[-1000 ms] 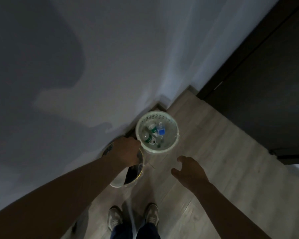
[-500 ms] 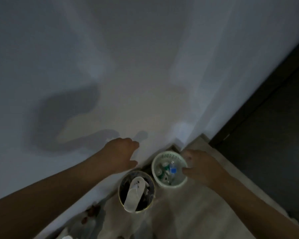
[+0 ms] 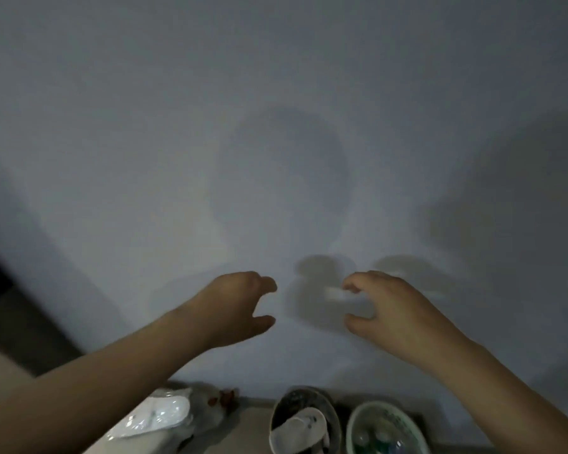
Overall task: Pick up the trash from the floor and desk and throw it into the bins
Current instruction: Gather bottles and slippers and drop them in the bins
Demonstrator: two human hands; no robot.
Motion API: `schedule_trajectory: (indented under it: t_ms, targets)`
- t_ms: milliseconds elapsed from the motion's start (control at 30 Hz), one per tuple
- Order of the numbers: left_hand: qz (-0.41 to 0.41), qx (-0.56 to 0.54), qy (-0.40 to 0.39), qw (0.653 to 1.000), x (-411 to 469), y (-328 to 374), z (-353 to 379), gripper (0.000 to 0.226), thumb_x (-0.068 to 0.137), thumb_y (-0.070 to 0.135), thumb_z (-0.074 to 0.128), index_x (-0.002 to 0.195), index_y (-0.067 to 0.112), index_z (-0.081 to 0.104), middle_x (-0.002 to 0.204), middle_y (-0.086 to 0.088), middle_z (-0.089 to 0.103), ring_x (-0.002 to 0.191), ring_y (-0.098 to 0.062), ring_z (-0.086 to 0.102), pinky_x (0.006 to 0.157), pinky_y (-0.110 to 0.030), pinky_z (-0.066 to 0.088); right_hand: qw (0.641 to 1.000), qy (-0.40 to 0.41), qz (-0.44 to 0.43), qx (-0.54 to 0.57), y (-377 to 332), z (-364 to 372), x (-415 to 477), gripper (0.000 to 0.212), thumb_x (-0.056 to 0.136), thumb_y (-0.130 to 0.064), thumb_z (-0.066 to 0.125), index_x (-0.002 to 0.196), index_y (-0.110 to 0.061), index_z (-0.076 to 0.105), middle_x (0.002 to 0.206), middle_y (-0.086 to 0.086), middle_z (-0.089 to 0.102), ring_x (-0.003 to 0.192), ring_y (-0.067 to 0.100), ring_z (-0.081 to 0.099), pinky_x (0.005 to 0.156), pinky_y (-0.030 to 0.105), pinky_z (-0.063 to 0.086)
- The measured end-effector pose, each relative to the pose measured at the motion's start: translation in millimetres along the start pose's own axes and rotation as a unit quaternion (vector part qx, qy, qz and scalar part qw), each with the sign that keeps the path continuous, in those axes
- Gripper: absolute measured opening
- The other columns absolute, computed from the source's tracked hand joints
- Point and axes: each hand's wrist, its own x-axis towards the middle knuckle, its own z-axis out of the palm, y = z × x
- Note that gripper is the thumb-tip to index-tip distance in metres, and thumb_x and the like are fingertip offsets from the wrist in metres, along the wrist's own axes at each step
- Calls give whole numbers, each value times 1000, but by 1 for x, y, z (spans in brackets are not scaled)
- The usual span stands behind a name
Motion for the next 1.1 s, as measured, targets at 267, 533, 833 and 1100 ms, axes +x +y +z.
schedule_trajectory:
  t_ms: [267, 533, 833, 1100]
  targets:
    - [-208, -11, 40, 977, -123, -63, -27, 53, 87, 49, 58, 135, 30, 46, 129, 9, 56, 115, -10, 54, 98, -22, 42, 979, -24, -203, 26, -119, 19, 40, 43, 85, -42, 63, 126, -30, 52, 124, -15, 52, 115, 5, 50, 94, 18, 39]
    - [-375, -18, 52, 925, -273, -98, -43, 46, 87, 42, 60, 130, 28, 52, 127, 6, 56, 113, -12, 56, 93, -24, 46, 931, -63, -357, 46, -263, 53, 36, 48, 86, -40, 61, 131, -30, 50, 129, -12, 51, 116, 6, 49, 94, 19, 40]
    - [-507, 2, 121, 853, -493, -111, -60, 52, 86, 46, 60, 134, 31, 48, 131, 12, 55, 117, -6, 53, 95, -19, 43, 854, -88, -510, 45, -460, 91, -47, 49, 85, -42, 62, 131, -29, 51, 125, -8, 53, 112, 8, 51, 87, 21, 41]
    - [-607, 11, 156, 780, -705, -105, -63, 49, 86, 49, 58, 131, 32, 48, 126, 15, 55, 113, -5, 53, 93, -21, 44, 789, -95, -601, 86, -631, 133, -169, 45, 80, -39, 63, 124, -30, 57, 122, -12, 57, 115, 6, 51, 95, 21, 40]
